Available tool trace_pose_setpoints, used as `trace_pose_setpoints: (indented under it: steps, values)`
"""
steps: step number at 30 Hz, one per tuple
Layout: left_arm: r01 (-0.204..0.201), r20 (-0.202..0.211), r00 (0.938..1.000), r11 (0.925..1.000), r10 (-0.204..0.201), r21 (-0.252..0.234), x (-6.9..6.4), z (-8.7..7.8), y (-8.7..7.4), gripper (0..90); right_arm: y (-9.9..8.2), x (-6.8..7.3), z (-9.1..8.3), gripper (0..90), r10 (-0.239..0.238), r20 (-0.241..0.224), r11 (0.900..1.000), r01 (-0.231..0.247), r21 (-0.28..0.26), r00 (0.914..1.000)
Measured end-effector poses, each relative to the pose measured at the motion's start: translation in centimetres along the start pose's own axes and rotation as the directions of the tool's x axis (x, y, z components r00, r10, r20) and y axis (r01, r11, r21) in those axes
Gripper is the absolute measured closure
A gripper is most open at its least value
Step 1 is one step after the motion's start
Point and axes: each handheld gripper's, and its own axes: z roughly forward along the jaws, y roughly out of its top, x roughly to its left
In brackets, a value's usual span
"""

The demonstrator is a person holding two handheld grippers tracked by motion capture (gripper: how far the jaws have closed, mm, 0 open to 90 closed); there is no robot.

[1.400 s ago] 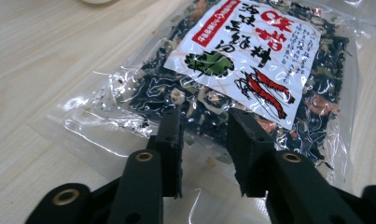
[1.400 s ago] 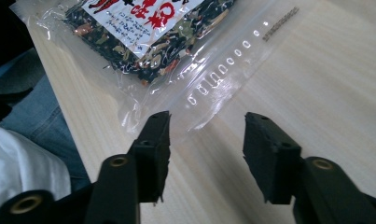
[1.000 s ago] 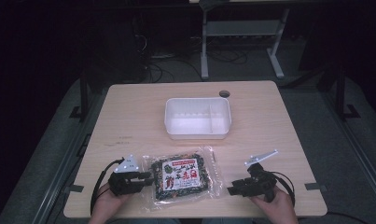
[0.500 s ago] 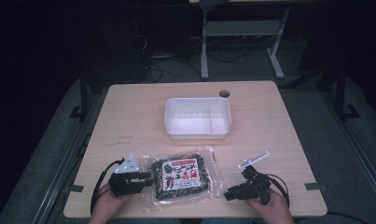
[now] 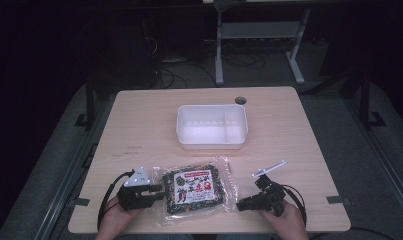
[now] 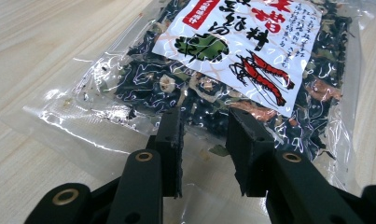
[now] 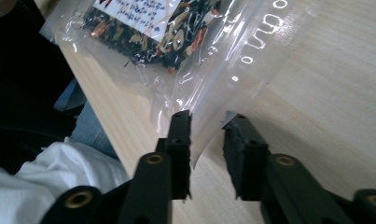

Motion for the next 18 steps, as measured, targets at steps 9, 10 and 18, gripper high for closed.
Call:
trace_pose_setpoints:
  steps: [9,10,18]
  values:
    - [-0.007,0.004,1.0000,1.0000,0.007,-0.002,-0.2,0.1,0.2,62.2,-0.2,-0.2,-0.3,88.8,0.019,-0.009,0.9994,-0.019,-0.029,0.9998]
    - [-0.003,0.011,0.9999,1.0000,0.003,0.000,-0.3,0.1,0.2,61.3,-0.3,-0.3,-0.5,89.0,0.021,-0.016,0.9992,-0.022,-0.033,0.9996]
    - [-0.019,0.013,0.9997,0.9997,0.019,0.016,-0.7,0.3,0.5,56.9,-0.8,0.0,-1.8,89.6,0.002,0.006,0.9988,-0.002,-0.049,1.0000]
